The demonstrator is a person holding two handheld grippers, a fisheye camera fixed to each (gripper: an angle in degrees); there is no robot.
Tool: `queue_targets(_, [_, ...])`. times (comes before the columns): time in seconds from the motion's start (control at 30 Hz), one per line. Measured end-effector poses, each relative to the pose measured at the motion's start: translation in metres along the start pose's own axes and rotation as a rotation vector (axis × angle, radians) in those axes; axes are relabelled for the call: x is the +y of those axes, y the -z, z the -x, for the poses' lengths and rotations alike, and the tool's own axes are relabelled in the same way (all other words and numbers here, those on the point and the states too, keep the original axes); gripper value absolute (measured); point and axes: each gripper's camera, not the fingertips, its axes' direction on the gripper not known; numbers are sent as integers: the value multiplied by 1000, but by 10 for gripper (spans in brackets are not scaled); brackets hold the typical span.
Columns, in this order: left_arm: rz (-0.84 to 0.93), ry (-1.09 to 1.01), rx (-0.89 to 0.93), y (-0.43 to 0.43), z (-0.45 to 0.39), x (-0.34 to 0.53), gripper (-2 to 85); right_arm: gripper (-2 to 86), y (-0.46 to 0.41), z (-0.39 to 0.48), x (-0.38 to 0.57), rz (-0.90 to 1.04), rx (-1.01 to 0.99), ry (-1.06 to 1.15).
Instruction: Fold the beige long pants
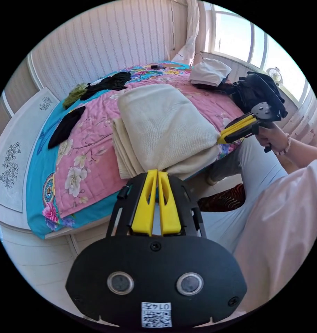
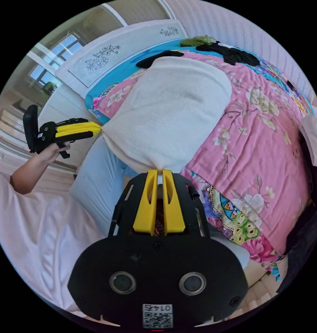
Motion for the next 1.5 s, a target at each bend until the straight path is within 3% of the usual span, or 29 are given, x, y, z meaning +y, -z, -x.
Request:
queue_targets(0.17, [97, 44, 72, -13, 14, 10, -9, 16, -29, 22, -9, 103, -51, 63])
queue_targets(0.27, [64, 46, 84, 14, 22, -1, -6, 17, -29, 15, -4, 68, -31, 24])
queue_targets(0.43, [-62, -48, -64, 54, 18, -39, -5, 27, -25, -14, -6, 51, -99, -34])
queue_targets(0.57, [-190, 94, 101, 35, 30, -44, 19, 51, -17, -35, -2, 49, -137, -40])
queue_targets(0.7, [-51, 164, 29, -24, 37, -43, 44, 88, 2, -84, 6, -82, -269, -163])
queue_targets(0.8, [-56, 140, 27, -54, 43, -32, 41, 131, 11, -127, 8, -183, -280, -281])
queue_targets(0.97, [-53, 180, 13, -27, 47, -41, 42, 170, -4, -176, -10, -160, -341, -345])
queue_targets(1.13, [-91, 235, -19, -17, 69, -33, 96, 177, -15, -195, -21, -134, -363, -337])
queue_targets(1.23, [10, 252, 79, -49, 78, -35, 91, 181, -18, -207, -24, -123, -367, -342])
queue_targets(1.37, [-29, 267, 138, -41, 91, -37, 28, 183, -16, -225, -25, -102, -374, -341])
queue_targets(1.5, [-196, 454, 313, -6, 131, -11, 15, 175, 0, -234, -26, -117, -348, -323])
